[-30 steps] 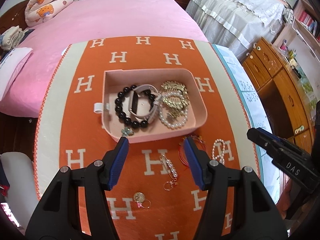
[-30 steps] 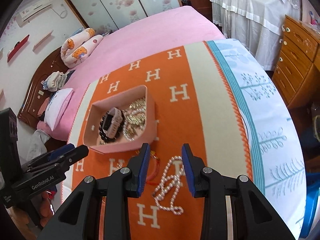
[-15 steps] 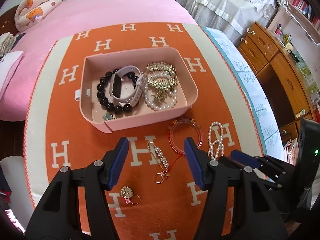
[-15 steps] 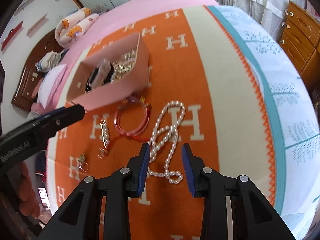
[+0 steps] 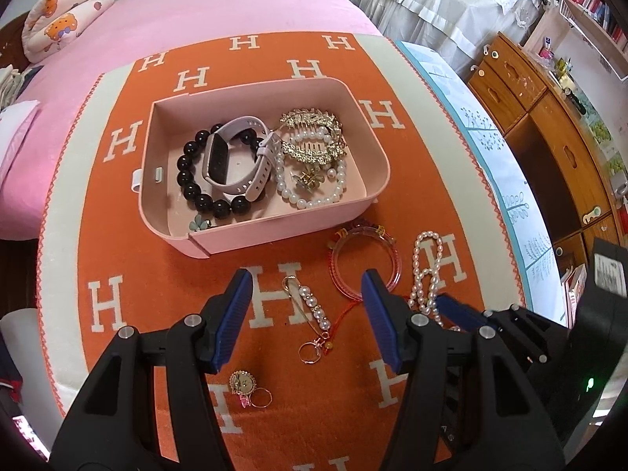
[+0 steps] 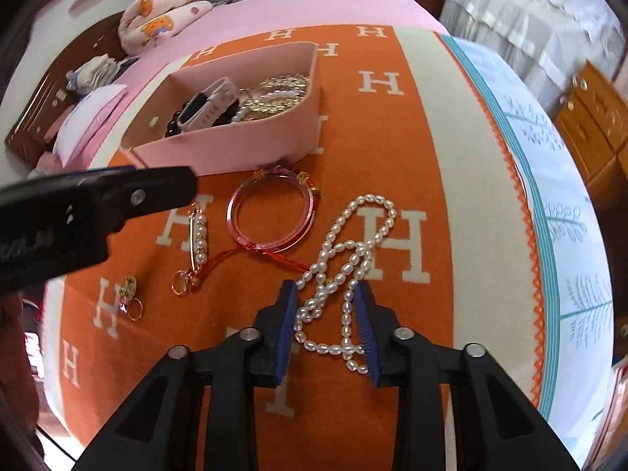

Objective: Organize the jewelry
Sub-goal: 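Move the right gripper to the pearl necklace and close on it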

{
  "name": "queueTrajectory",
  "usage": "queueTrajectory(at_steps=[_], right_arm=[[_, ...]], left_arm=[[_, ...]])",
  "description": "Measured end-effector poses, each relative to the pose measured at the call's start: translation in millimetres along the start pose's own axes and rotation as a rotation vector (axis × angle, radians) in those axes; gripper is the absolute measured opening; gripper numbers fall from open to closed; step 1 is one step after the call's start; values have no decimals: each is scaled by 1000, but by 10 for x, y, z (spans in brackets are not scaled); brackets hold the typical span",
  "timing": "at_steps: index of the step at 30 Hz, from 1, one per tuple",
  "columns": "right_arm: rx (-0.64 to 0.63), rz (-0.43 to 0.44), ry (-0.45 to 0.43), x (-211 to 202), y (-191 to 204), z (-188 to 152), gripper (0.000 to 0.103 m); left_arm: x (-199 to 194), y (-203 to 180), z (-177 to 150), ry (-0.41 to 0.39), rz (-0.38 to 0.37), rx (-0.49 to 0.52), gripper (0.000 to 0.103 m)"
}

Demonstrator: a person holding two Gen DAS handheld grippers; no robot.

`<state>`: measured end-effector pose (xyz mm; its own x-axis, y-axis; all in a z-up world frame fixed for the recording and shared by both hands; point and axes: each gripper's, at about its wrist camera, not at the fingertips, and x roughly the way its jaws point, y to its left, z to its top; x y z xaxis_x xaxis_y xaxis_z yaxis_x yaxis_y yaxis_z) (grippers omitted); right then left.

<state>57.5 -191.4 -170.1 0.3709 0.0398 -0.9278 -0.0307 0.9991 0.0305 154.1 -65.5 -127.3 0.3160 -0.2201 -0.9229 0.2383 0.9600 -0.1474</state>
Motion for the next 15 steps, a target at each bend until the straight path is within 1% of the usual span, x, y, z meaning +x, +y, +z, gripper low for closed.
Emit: queueTrajectory(at_steps=[1,3,5,7,11,12,13,15], right_arm=[[-4,-10,0,6,17,-4,13],[-10,-20,-9,4,-1,-9,10],[17,-1,-10,-8,-60,-10,9],[58,15,-19,-40,-151,1,5],[156,43,-18,-77,-371,-8,5],[167,44,-21,-89,-404,-14,5],[184,49,-26,-109,-454,-21,5],[209,54,-43,-164,-531,-28,5]], left_arm=[[20,-5,3,4,-1,3,55],[57,-21,9,9,-2,9,55],[98,-42,17,16,-5,17,55],[159,-77,27,25,-7,33,55],[313,-148,57,41,3,63,55],[341,-168,61,44,4,68,52],[377,-190,70,48,7,75,46],[448,-233,86,60,16,89,38]])
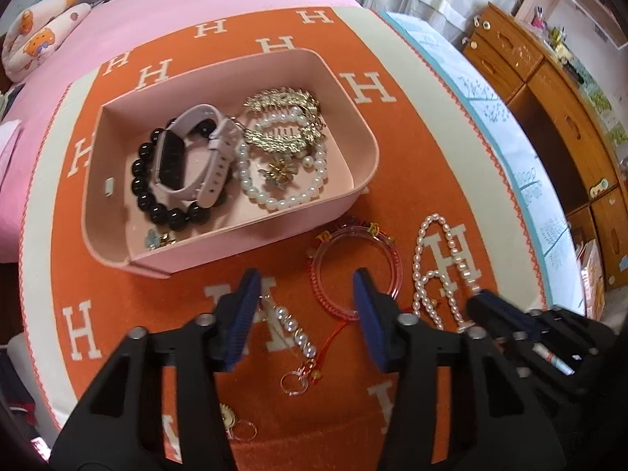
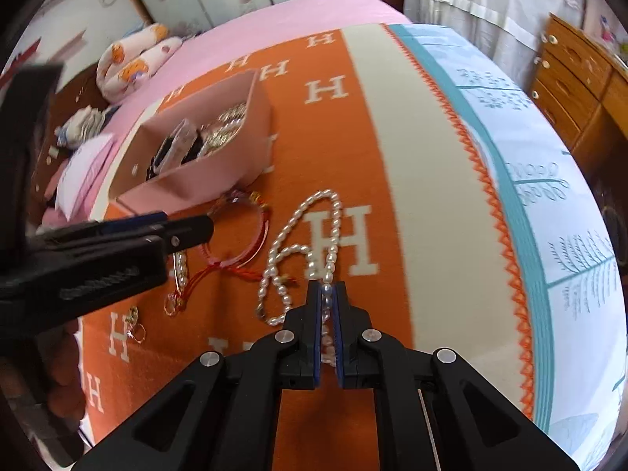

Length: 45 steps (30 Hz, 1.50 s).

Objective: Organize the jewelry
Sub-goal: 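Grasp the red bangle with the left gripper while the right gripper lifts the pearl necklace, then lower the bangle and necklace into the pink tray and open both grippers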

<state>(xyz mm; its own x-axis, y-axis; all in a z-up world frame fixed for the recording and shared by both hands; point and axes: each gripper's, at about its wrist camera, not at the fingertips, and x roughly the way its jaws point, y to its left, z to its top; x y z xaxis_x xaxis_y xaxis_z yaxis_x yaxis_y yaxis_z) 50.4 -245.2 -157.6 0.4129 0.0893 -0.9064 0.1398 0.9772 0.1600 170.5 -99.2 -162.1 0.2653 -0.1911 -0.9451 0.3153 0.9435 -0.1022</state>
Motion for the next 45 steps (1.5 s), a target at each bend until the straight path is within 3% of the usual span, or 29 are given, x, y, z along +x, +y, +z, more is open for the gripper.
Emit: queueTrajectory(at_steps=[9,11,12,18,24,34,39,45], right_arm=[[91,59,-76,-328,-254,180,4],[100,63,-92,-398,-275,205,4],[103,67,-95,-418,-279,218,4],[108,94,-125,-587,-273,291,4],[79,126,-161,-822,-148,390,4],[-18,222,-273,-1433,371,825,4],[-59,264,-328,-1647,654,1126,4],[-74,294,-365,-1708,938,1493,4]], left_arm=[[187,-115,94,38,36,33,35],[187,-129,100,33,51,39,20],[184,-128,107,32,51,40,6],[39,-55,89,3,23,5,5],[-441,-1,93,-85,17,-16,5],[-1179,495,214,-203,96,-124,5],[-1174,805,226,-186,146,-173,5],[-906,1045,280,-148,177,-206,5]])
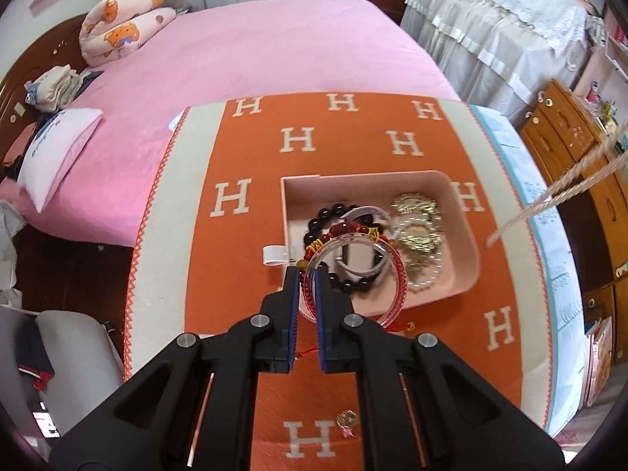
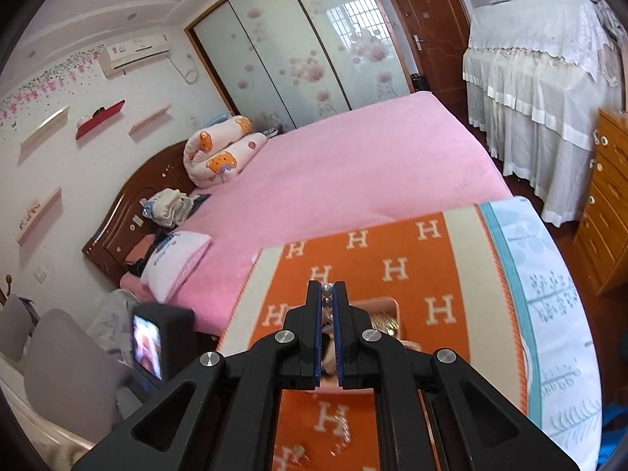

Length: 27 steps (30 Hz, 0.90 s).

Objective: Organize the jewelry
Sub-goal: 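Lower the bangle and necklace into the pink tray and open both grippers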

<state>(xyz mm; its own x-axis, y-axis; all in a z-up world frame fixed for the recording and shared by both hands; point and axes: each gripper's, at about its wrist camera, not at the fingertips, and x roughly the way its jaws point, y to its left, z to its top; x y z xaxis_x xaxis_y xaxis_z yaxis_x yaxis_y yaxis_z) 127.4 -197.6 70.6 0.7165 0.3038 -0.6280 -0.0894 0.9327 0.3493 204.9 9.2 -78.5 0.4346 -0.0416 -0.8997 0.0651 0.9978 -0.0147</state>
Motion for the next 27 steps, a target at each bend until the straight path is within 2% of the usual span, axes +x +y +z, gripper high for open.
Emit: queueTrajectory(at_steps=[8,14,19,27], right_arm=[[-2,28,37,297,140,119,4],[7,28,82,526,90,10,4],[8,29,125,720,55,-88,4],[28,28,171,936,9,-205,4]], left_arm=[[374,88,91,36,13,0,5],[565,78,160,52,15,16,5],[604,44,214,45,9,28,5],[444,-1,335,0,-10,43,5]])
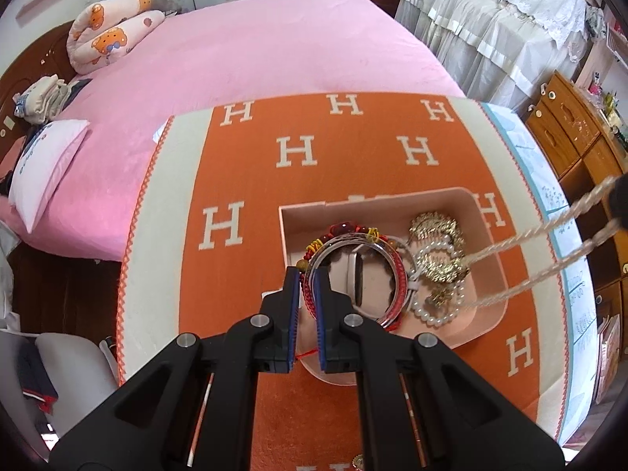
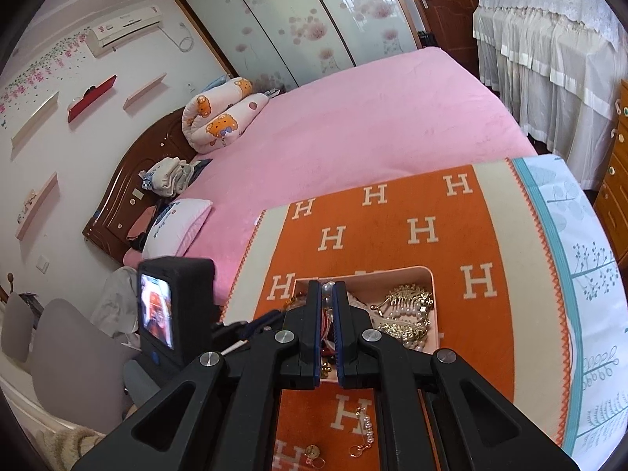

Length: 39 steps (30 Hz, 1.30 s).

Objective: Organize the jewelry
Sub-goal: 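Lower the bangle and necklace into the pink tray and open both grippers, then move the left gripper to the gold coin pendant while the right approaches the pearl pin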

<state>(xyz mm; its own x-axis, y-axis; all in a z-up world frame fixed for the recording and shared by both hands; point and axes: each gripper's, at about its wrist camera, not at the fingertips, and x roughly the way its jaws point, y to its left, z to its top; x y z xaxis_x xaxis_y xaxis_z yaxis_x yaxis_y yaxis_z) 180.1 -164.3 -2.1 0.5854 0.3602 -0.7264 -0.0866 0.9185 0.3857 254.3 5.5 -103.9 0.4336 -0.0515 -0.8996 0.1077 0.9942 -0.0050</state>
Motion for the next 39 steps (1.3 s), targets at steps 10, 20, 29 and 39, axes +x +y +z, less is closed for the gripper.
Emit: queueTrajectory(at_steps=[10,20,29,39], right_arm=[[-9,-27,69,217,-8,-47,6],[-19,-64,126,304,-93,-236,6],[-35,-80,154,179,-124,-461,6],[-62,-90,176,-17,-159,-742,15]], left_arm=[[108,4,-83,38,-1,11,6],[52,44,-221,59,-10,-6,29],[-261,72,-473,42,-11,-31,39],[-455,-34,-945,78,-19,-34,39]])
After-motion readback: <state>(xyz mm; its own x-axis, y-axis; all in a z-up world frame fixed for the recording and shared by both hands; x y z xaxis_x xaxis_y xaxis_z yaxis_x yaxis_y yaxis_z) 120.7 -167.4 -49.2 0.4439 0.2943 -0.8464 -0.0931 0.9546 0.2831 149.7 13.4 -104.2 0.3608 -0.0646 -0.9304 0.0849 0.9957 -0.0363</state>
